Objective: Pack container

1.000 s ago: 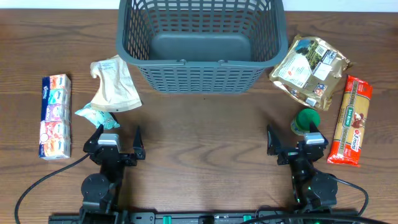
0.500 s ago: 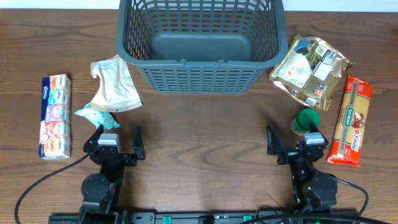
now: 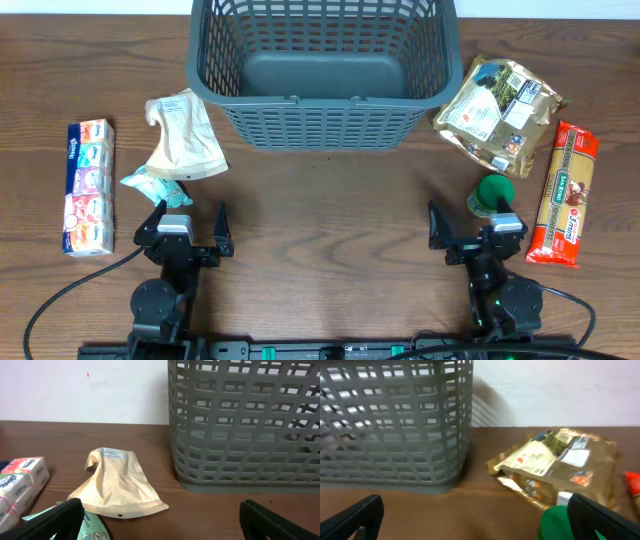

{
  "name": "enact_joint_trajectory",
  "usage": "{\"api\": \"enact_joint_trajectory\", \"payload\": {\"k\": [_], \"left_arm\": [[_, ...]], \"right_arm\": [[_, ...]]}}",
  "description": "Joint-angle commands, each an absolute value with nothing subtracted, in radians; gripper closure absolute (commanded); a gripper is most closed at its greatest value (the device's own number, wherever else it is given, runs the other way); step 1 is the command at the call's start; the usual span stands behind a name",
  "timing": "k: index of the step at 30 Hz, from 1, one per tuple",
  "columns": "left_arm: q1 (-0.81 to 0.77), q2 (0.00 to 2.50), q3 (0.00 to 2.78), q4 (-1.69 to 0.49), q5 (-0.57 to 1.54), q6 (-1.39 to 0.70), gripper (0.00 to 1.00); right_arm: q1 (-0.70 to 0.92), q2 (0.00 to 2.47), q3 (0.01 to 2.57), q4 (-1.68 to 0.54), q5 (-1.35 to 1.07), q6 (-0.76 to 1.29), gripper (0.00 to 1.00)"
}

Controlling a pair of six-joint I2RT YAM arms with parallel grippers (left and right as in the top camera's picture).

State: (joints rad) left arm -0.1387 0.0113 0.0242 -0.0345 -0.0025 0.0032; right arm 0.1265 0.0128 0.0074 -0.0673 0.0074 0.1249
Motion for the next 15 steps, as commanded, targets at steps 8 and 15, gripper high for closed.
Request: {"api": "enact_joint_trajectory", "payload": {"k": [8,15], "left_arm": [[-0.142,0.005,0.004,-0.073,-0.008,0.002,0.02],[-0.142,0.005,0.004,-0.073,-0.009,0.002,0.02]], "right_arm": [[0.117,0.132,0.119,-0.129,-0.19,0.327,0.01],[0.117,0.446,0.614,-0.546,-0.192,0.205,0.01]]}}
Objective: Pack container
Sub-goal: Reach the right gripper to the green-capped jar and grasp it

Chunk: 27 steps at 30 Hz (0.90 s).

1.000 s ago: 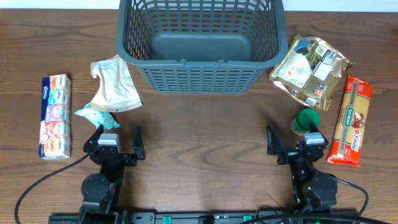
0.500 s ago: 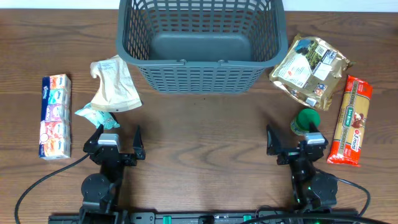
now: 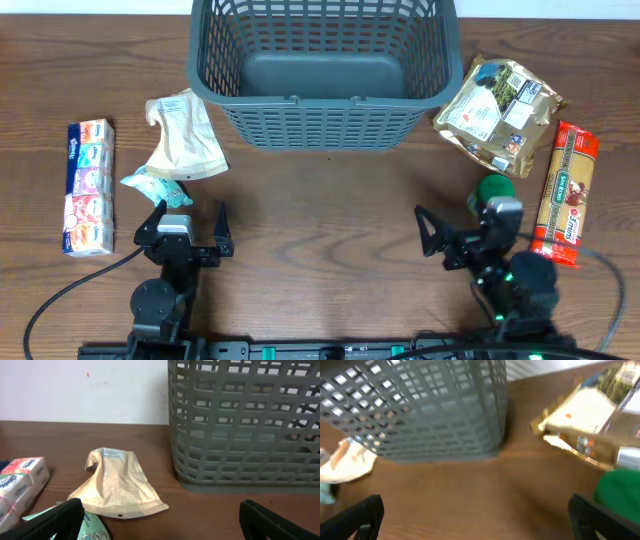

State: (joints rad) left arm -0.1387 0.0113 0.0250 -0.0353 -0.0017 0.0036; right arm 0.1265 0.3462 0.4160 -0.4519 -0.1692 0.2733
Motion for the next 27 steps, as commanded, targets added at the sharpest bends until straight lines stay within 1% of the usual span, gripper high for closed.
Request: {"api": "enact_joint_trajectory", "payload": {"k": [1,5,7,10,12,16,17,23,27], "left_arm": [[-0.142,0.005,0.004,-0.073,-0.008,0.002,0.02],[-0.142,0.005,0.004,-0.073,-0.008,0.002,0.01],[-0.142,0.005,0.004,-0.073,-0.008,0.002,0.01],[-0.142,0.005,0.004,-0.073,-0.008,0.002,0.02],[-0.142,0.005,0.004,-0.073,-0.008,0.002,0.02],[-0.142,0.006,0.004,-0.073,-0.008,-0.022,0.02],[-0.142,0.006,0.004,-0.073,-0.008,-0.036,0.02],[-0.142,0.025,0.004,-0.073,-0.008,-0.048,0.02],[-0.142,0.038,0.004,-0.073,-0.008,-0.048,0.02]], "right_arm": [[0.117,0.496,0.698,-0.628,-0.192,0.196,0.01],[0.117,0.709,1.063,-0.991,-0.193,0.097,0.01],[0.117,0.789,1.208,-1.127,-0.219,0.107,0.01],[0.117,0.86,1.354,-1.275,-0.218,0.077,0.01],[0.116,0.887,1.408,-1.324,-0.107,0.139,0.01],[0.075,0.949,1.482,-1.456,0.221,0.461,0.01],[0.054,0.967,1.492,-1.475,0.245,0.497,0.01],[-0.129,1.159,1.525,-1.534,0.175,0.5,0.01],[-0.184,1.317,1.525,-1.544,0.153,0.496,0.01]]}}
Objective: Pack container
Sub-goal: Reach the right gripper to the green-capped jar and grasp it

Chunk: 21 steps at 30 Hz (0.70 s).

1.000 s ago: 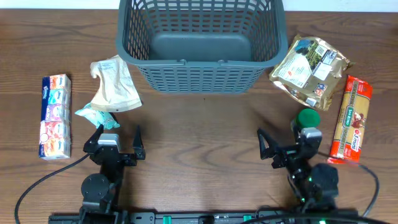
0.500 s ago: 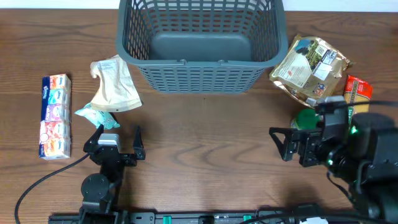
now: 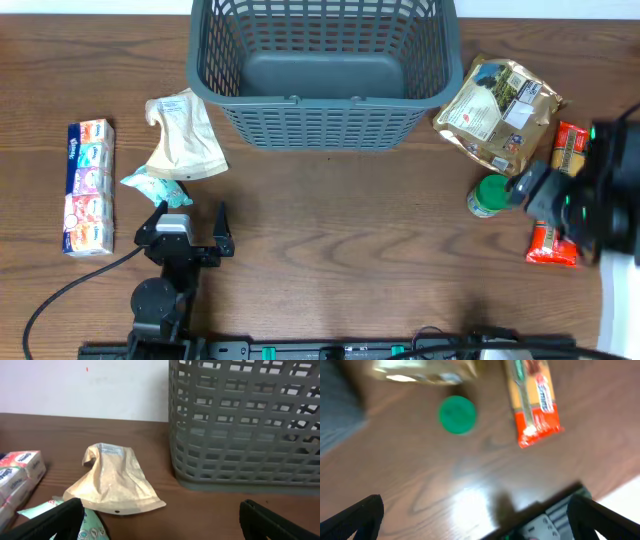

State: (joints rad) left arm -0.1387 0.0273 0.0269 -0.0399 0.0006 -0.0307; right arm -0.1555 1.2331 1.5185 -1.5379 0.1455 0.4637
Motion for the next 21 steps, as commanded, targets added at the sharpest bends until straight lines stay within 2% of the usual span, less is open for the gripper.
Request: {"api": "enact_joint_trajectory", "payload": {"k": [1,11,21], "left_arm": [[-0.142,0.041,0.004,-0.073,-0.008,-0.048,0.02],[-0.142,0.043,0.004,-0.073,-0.008,-0.047,0.02],[-0.142,0.043,0.004,-0.073,-0.008,-0.047,0.02]], "right_arm": [[-0.19,1.356,1.525,-1.539,0.152,0.496,0.01],[-0.177,1.66,1.521,-1.372,0.148,0.469,0.01],[-0.17,1.835,1.441,-1.168,0.142,0.463,0.01]]}}
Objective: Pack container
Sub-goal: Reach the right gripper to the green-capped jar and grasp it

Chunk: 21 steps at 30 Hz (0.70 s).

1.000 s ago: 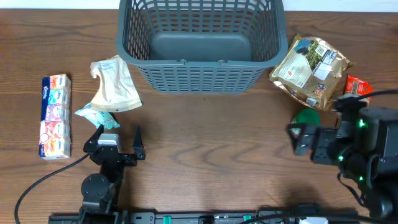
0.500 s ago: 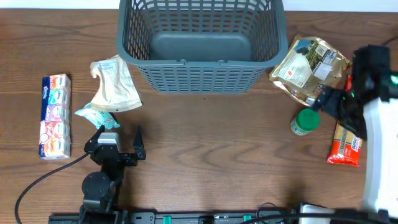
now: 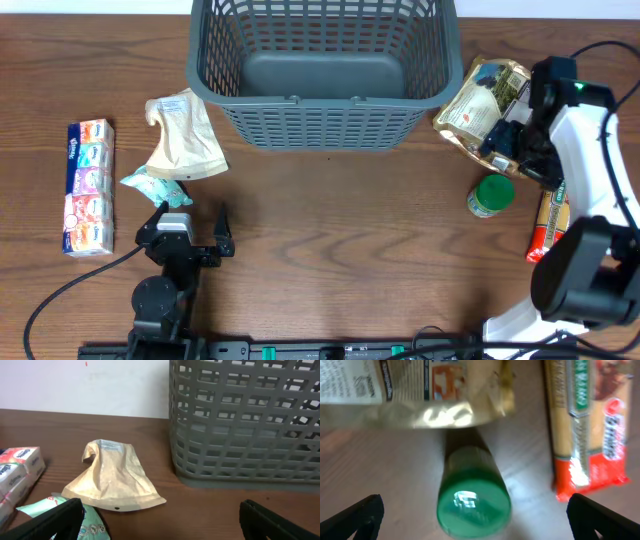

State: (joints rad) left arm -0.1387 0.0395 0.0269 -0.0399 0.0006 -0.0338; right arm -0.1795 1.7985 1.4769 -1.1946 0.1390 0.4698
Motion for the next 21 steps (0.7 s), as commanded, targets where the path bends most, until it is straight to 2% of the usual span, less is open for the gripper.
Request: {"api": "enact_joint_trajectory", "payload": {"k": [1,16,21], "left_arm": [[-0.142,0.043,0.004,-0.073,-0.008,-0.047,0.01],[-0.142,0.043,0.004,-0.073,-0.008,-0.047,0.02],[-0.142,0.043,0.004,-0.073,-0.008,-0.047,0.02]], "right_arm": [[-0.167,1.841,1.427,-1.153,0.141,0.463,0.01],[-0.143,1.851,1.111,-0.87,0.123,0.474,0.01],[-0.143,1.851,1.104,-0.852,0.123,0.474,0.14]]}}
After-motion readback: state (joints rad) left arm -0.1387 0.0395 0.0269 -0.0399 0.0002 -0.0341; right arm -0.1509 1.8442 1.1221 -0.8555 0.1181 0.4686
